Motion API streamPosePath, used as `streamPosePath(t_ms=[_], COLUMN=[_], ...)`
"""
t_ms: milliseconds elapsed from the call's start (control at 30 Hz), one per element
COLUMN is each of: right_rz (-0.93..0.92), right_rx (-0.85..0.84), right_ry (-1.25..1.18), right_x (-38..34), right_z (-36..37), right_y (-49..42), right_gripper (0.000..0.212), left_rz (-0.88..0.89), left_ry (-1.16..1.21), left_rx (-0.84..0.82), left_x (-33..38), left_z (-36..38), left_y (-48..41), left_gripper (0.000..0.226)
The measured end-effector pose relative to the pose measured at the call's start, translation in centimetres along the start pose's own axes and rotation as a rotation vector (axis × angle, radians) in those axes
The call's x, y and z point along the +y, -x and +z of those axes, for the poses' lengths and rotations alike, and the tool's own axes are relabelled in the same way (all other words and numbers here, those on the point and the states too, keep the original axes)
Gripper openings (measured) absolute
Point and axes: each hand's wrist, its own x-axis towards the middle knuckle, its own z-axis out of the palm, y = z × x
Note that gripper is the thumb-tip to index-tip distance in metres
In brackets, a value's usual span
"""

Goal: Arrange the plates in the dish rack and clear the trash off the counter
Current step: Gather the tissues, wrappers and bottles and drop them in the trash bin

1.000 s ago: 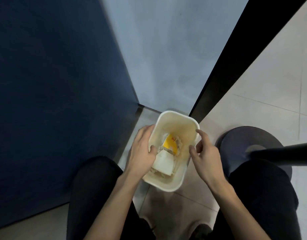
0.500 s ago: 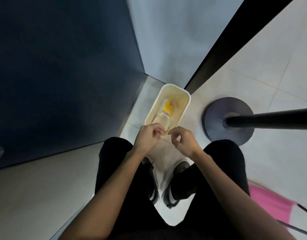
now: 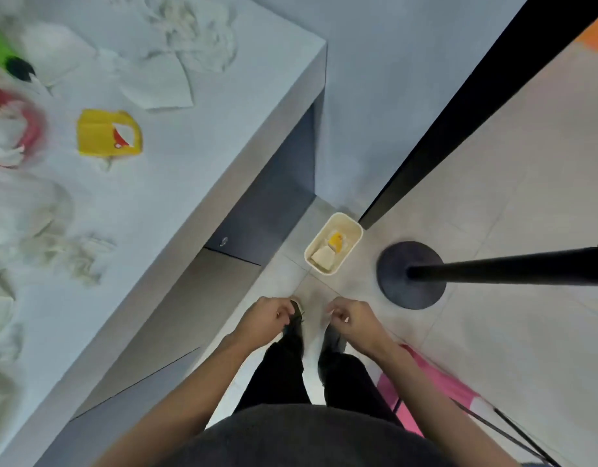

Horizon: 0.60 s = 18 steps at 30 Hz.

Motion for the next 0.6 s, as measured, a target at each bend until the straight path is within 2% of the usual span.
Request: streamPosePath(t_ms=[167, 367, 600], right_rz=[-0.127, -0.3, -0.551], right_rx=[-0.055, -0.184, -0.427], right_ry=[-0.007, 0.094, 0.325], right_x=[-4.0, -10.2, -20.8], right_z=[-0.5, 0.6, 7.3], right_y=[3.3, 3.8, 5.1], right_gripper=[0.022, 0.025, 0.032], left_rz=[0.002, -0.08, -0.148], left_ry=[0.113, 0.379, 0.706], left_rx=[0.178, 0.48, 0.866], left_x=[0.6, -2.0, -6.4], left_z=[-0.3, -0.1, -0.1], left_y=[7.3, 15.9, 26.7], left_gripper=[0.03, 0.031, 0.03])
